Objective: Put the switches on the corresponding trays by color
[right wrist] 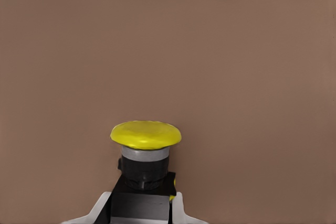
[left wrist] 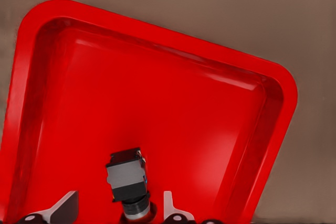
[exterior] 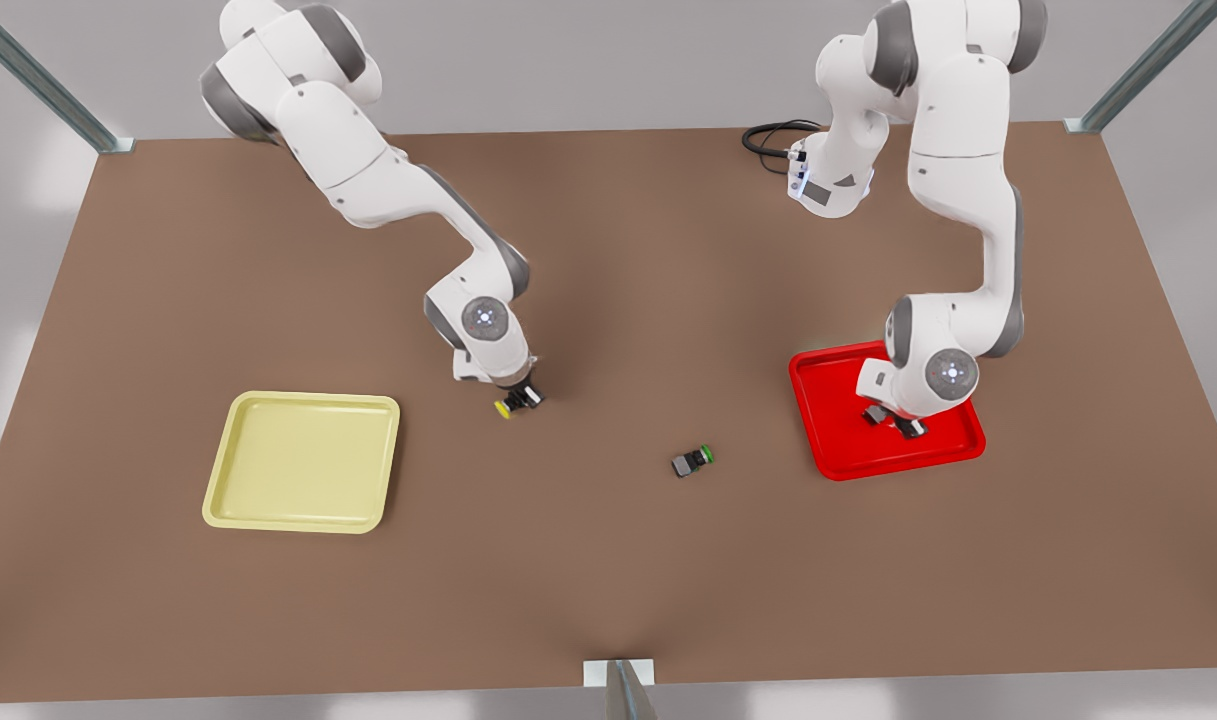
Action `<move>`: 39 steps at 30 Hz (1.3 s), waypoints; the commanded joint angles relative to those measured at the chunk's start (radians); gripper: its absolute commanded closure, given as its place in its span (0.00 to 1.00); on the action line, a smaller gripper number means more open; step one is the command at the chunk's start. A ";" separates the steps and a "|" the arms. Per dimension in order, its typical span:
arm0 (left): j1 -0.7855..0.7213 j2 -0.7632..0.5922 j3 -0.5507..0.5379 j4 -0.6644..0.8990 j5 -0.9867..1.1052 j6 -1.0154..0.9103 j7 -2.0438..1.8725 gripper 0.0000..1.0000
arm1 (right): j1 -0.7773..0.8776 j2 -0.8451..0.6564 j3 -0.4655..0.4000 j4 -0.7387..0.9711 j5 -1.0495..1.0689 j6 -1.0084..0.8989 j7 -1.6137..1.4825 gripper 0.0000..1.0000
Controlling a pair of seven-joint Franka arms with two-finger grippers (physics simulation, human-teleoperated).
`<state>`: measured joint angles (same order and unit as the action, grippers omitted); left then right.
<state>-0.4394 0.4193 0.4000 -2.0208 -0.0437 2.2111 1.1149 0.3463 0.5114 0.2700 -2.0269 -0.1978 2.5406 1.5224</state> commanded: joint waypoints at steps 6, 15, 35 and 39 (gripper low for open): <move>-0.009 -0.025 0.007 0.441 -0.084 -0.404 -0.837 0.00 | -0.118 -0.076 0.000 -0.049 -0.002 -0.062 -0.188 0.49; 0.288 -0.068 -0.395 0.703 0.140 -0.415 -1.120 0.00 | -0.604 -0.139 0.002 -0.070 0.000 -0.144 -0.967 0.48; 0.281 -0.066 -0.397 0.705 0.143 -0.429 -1.116 0.00 | -0.464 -0.336 -0.141 0.517 0.055 -0.902 -1.525 0.00; 0.281 -0.067 -0.397 0.705 0.146 -0.429 -1.116 0.00 | -0.475 -0.378 -0.176 0.580 0.055 -1.030 -1.562 0.00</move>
<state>-0.1581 0.3528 0.0031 -1.3162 0.1014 1.7825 -0.0015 -0.1225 0.1349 0.0936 -1.4480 -0.1426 1.5110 -0.0385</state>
